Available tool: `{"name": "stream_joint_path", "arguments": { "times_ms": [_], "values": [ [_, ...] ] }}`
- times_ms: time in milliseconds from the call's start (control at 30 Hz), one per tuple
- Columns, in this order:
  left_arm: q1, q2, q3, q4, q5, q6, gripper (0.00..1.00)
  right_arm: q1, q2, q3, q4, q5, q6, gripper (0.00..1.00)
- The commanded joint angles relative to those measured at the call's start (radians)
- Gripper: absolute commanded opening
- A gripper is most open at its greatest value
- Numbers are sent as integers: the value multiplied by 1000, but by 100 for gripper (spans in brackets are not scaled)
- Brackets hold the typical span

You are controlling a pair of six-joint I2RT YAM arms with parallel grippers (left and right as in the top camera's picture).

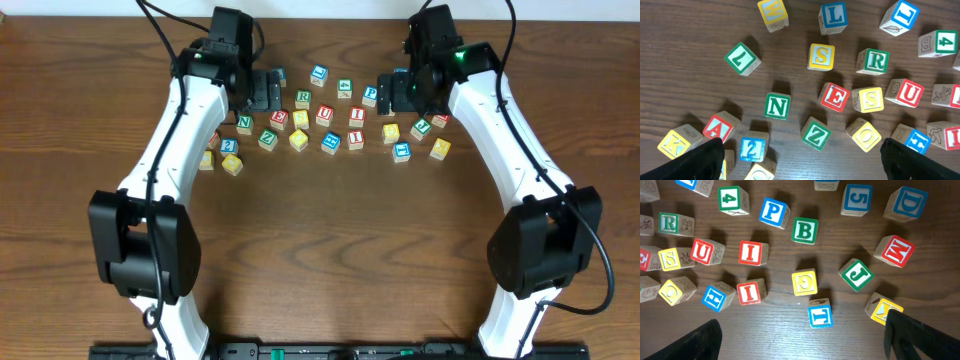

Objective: Spell out NEURIPS
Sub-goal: 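Lower the left gripper down around the green N block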

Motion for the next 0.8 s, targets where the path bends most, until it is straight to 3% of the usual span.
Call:
{"name": "stream_joint_path", "arguments": {
  "times_ms": [0,767],
  "values": [
    [-1,45,3,4,-6,14,98,9,0,21,-1,12,7,99],
    [6,98,3,28,-6,55,90,9,0,21,-1,12,7,99]
  ]
}}
